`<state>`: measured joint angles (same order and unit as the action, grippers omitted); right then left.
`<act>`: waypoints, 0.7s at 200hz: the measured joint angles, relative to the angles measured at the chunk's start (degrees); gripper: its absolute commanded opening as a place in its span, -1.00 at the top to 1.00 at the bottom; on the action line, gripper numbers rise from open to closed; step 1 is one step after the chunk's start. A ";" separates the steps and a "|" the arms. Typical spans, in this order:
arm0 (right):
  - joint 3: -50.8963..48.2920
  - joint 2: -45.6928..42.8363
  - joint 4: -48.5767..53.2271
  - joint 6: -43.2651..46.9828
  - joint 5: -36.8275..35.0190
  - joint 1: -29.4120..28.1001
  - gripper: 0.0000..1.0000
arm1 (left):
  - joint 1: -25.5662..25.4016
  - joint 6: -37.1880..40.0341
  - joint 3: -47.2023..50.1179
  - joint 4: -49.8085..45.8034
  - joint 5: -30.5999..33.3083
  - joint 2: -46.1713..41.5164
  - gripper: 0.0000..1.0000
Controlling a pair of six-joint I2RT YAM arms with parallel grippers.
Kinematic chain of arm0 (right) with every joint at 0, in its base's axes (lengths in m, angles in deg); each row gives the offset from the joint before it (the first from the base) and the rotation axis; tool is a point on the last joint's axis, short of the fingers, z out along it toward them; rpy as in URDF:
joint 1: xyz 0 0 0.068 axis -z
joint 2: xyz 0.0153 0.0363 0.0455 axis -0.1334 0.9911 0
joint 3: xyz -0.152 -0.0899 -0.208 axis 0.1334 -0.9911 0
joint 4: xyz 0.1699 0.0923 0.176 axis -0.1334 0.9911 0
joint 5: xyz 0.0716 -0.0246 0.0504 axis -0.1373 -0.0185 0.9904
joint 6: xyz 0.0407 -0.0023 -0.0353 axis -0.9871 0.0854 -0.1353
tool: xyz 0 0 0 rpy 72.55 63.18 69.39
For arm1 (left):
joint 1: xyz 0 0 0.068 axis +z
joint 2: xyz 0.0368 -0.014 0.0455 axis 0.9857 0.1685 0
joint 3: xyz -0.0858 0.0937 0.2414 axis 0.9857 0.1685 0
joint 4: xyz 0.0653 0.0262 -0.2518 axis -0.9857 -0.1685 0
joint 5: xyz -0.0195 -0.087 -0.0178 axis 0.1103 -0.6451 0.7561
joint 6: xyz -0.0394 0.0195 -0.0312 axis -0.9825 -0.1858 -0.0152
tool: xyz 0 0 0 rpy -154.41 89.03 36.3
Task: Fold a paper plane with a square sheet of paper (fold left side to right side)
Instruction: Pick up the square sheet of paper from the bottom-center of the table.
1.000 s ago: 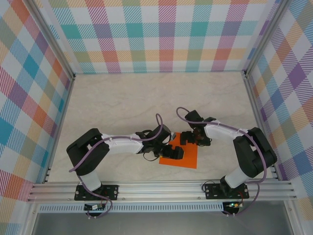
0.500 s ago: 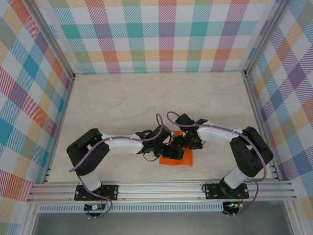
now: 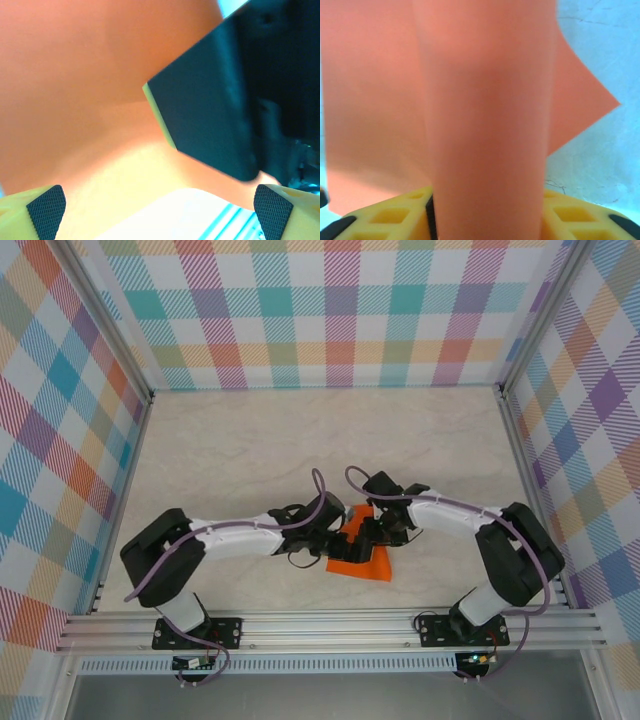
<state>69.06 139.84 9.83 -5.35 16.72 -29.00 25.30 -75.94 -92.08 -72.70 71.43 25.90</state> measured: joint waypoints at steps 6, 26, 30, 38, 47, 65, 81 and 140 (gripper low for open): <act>-0.74 -1.11 -0.55 0.26 0.68 0.76 0.28 | 0.66 0.31 0.48 -0.63 0.20 -2.56 -1.00; -3.63 -5.49 -3.32 0.90 3.91 3.78 0.39 | 4.85 0.61 2.54 -1.40 0.39 -10.80 -1.00; -4.33 -6.60 -4.00 1.14 4.63 4.50 0.41 | 5.77 0.59 2.95 -1.51 0.44 -12.46 -1.00; -5.51 -8.33 -5.44 1.36 6.49 6.12 0.42 | 8.85 0.57 3.93 -1.36 0.33 -15.69 -1.00; -6.86 -10.08 -7.30 1.53 8.81 7.76 0.43 | 12.17 0.55 5.18 -1.11 -0.44 -18.67 -1.00; -9.44 -13.88 -10.58 2.05 14.40 11.30 0.44 | 17.75 0.33 7.43 -0.72 -2.86 -22.25 -1.00; -10.71 -17.51 -12.92 3.10 20.04 14.01 0.44 | 22.01 0.33 9.22 0.20 -6.82 -23.80 -1.00; -5.22 -32.39 -15.89 7.69 38.27 17.46 0.43 | 26.05 1.64 7.26 5.64 -21.99 -29.09 -1.00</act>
<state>63.83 107.45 -6.06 2.35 54.99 -11.54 51.35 -74.30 -84.82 -67.06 49.44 -3.20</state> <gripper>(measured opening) 0.283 0.998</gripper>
